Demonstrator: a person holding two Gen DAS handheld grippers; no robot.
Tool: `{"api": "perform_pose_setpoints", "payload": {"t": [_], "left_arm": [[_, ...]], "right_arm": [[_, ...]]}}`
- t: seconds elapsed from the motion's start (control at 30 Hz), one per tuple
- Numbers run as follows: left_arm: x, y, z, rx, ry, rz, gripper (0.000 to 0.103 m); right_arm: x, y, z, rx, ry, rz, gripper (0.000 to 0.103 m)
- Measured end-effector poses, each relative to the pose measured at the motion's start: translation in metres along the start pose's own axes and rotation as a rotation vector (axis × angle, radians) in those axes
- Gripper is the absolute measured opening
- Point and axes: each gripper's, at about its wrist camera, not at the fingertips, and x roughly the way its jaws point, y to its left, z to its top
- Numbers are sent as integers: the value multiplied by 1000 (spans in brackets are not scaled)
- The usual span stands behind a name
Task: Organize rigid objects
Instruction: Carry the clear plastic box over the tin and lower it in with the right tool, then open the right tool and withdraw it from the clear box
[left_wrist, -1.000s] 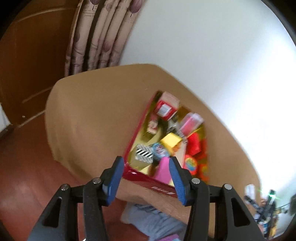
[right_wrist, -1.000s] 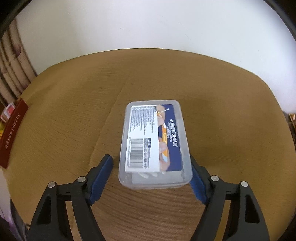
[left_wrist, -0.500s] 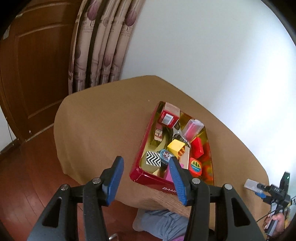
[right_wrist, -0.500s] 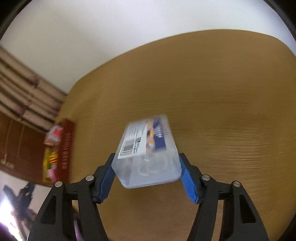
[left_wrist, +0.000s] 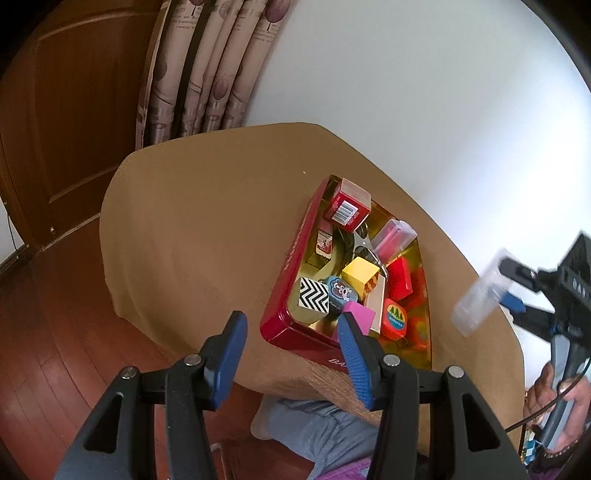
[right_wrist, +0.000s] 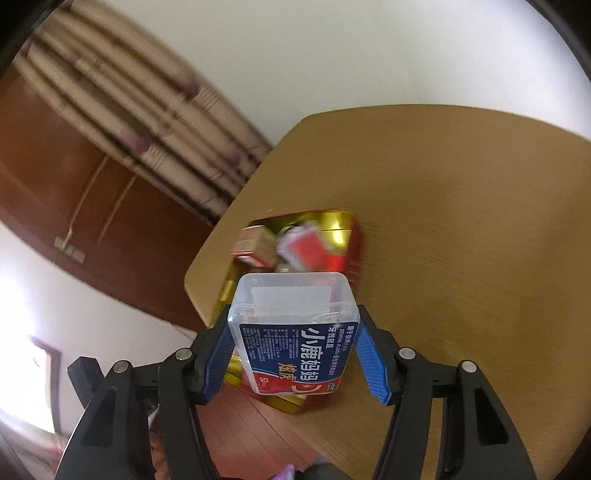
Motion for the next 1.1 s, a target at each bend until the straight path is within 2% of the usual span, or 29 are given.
{"api": "perform_pose_setpoints", "payload": {"t": [0.13, 0.3, 0.5, 0.6, 0.7, 0.77, 0.9, 1.03, 1.1], "left_arm": [[5, 2, 0, -11, 20, -2, 52], [9, 0, 0, 4, 36, 9, 52], [17, -11, -3, 77, 58, 66, 52], [20, -20, -5, 131, 55, 110, 52], [22, -28, -6, 184, 49, 157, 52], [23, -32, -7, 208, 43, 170, 52], [22, -37, -7, 235, 30, 182, 52], [23, -41, -9, 256, 23, 196, 52], [22, -42, -10, 262, 19, 194, 52]], "right_arm": [[35, 14, 0, -21, 121, 0, 59], [76, 20, 1, -56, 225, -89, 59], [113, 16, 6, -38, 277, -104, 59], [125, 20, 7, -66, 266, -148, 60], [121, 27, 7, -130, 210, -181, 65], [116, 36, 7, -173, 137, -180, 76], [87, 56, -12, -300, -61, -257, 79], [56, 77, -54, -439, -273, -373, 99], [45, 85, -68, -456, -353, -405, 101]]}}
